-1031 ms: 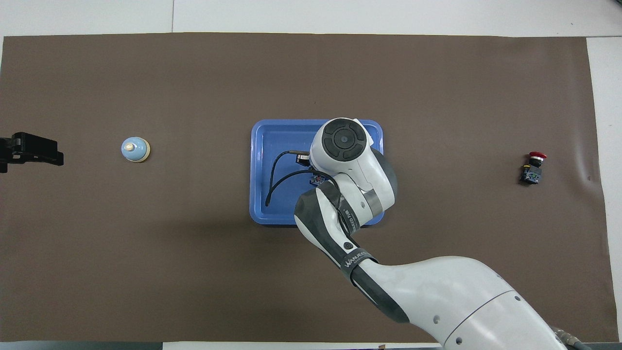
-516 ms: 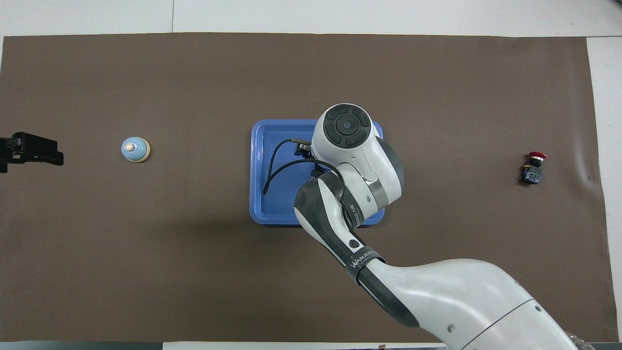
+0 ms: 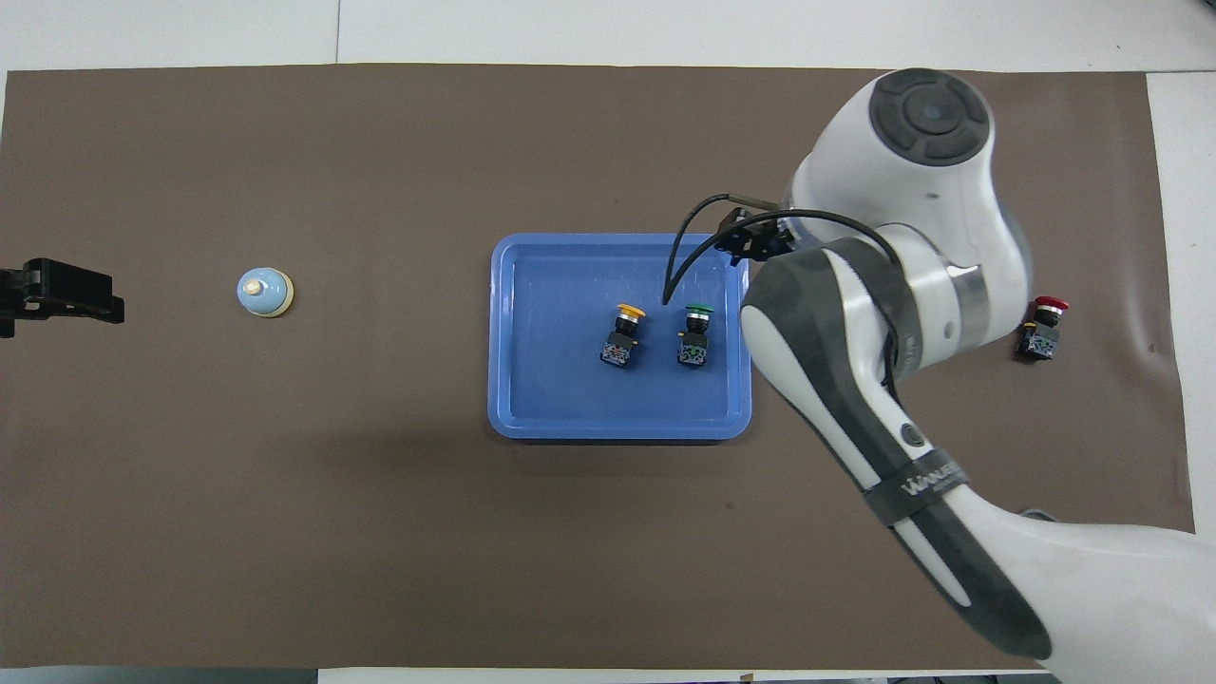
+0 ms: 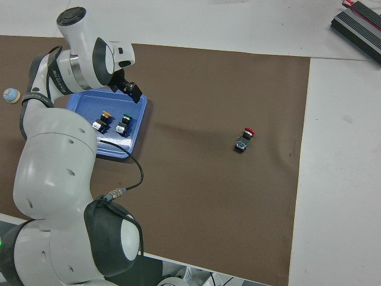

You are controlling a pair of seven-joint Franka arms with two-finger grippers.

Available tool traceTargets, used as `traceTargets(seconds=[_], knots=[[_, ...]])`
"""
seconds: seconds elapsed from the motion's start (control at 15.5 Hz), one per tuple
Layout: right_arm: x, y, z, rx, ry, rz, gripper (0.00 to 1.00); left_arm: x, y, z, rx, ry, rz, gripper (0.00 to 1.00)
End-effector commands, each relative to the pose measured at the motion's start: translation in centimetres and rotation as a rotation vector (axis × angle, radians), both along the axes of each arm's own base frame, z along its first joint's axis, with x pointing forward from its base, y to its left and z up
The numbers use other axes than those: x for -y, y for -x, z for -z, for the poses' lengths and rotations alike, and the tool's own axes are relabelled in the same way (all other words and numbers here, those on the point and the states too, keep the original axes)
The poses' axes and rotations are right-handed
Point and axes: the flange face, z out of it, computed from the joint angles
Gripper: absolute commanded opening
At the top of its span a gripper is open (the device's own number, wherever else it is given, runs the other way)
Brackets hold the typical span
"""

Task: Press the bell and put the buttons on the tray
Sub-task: 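Move the right gripper to the red-topped button and grasp it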

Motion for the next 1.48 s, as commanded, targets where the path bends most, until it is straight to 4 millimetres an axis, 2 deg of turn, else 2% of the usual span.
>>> traceTargets(seconds=[0.0, 0.32, 0.52, 0.71, 0.84, 0.97, 1.22, 1.42], knots=[[5.8, 0.1, 0.0, -0.038, 0.037, -0.046, 1.0, -0.1, 0.5, -0.1, -0.003, -0.001, 0.005, 1.0], [17.7, 0.6, 1.6, -0.062, 0.026, -0.158, 1.0, -0.1, 0.5, -0.1, -0.001, -0.001, 0.005, 1.0], [22.6, 1.7, 3.3, -0.043, 0.02, -0.173, 1.0, -0.1, 0.5, -0.1, -0.001, -0.001, 0.005, 1.0], [26.9, 4.2, 6.3, 0.018, 0.031, -0.198, 1.0, -0.1, 0.5, -0.1, -0.003, -0.001, 0.005, 1.0], [29.3, 5.7, 8.0, 0.055, 0.038, -0.215, 1.0, -0.1, 0.5, -0.1, -0.001, -0.001, 0.005, 1.0], [30.7, 6.7, 9.5, 0.084, 0.045, -0.215, 1.0, -0.1, 0.5, -0.1, -0.003, -0.001, 0.005, 1.0], [32.7, 8.2, 12.4, 0.143, 0.062, -0.158, 1.0, -0.1, 0.5, -0.1, -0.001, -0.001, 0.005, 1.0], [32.9, 8.7, 14.5, 0.132, 0.055, -0.096, 1.0, -0.1, 0.5, -0.1, -0.001, -0.001, 0.005, 1.0]])
